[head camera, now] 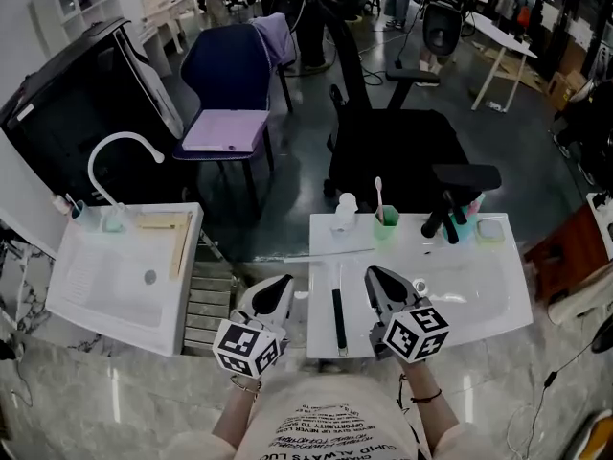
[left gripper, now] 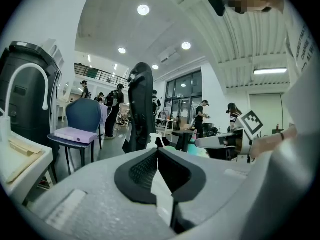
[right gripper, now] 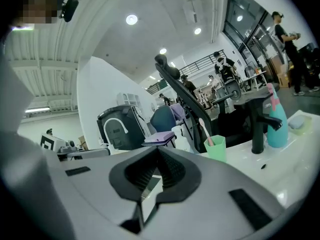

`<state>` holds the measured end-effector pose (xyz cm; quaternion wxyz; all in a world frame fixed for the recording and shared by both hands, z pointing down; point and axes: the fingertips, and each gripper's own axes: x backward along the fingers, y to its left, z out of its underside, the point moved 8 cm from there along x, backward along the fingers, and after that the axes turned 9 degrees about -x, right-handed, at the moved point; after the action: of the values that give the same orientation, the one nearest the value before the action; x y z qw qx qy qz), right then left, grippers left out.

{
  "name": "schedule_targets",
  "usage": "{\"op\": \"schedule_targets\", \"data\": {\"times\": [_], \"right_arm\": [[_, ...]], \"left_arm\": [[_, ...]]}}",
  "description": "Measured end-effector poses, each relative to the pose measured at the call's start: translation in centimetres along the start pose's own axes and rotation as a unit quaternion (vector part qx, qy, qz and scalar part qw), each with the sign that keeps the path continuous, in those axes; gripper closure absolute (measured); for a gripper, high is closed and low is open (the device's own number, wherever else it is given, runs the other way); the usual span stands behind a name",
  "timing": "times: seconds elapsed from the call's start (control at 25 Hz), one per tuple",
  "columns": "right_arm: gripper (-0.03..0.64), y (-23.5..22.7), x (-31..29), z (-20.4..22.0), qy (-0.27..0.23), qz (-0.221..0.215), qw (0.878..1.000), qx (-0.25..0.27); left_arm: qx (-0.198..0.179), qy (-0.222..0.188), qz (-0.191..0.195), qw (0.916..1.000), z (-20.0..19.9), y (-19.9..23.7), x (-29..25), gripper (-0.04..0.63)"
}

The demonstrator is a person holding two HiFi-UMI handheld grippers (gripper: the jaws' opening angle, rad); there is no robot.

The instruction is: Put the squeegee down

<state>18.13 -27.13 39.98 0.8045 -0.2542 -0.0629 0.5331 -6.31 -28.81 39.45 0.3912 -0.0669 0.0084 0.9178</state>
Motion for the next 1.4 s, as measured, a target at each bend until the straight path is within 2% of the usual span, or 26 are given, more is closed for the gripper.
{"op": "schedule_targets", "data": {"times": [0.6, 1.4], "right_arm": [[0.612, -0.2, 1.2, -1.2, -0.053, 0.003, 0.998, 0.021], [0.612, -1.1, 1.8, -1.2, -0.057, 0.018, 0.998, 0.015]], "left_arm": [[-0.016, -0.03, -0.048, 0.9983, -0.9, 1.6, 1.8, 0.572], [-0.012, -0.011, -0.077, 0.9969, 0.0, 2.1, 2.7, 0.572]]}}
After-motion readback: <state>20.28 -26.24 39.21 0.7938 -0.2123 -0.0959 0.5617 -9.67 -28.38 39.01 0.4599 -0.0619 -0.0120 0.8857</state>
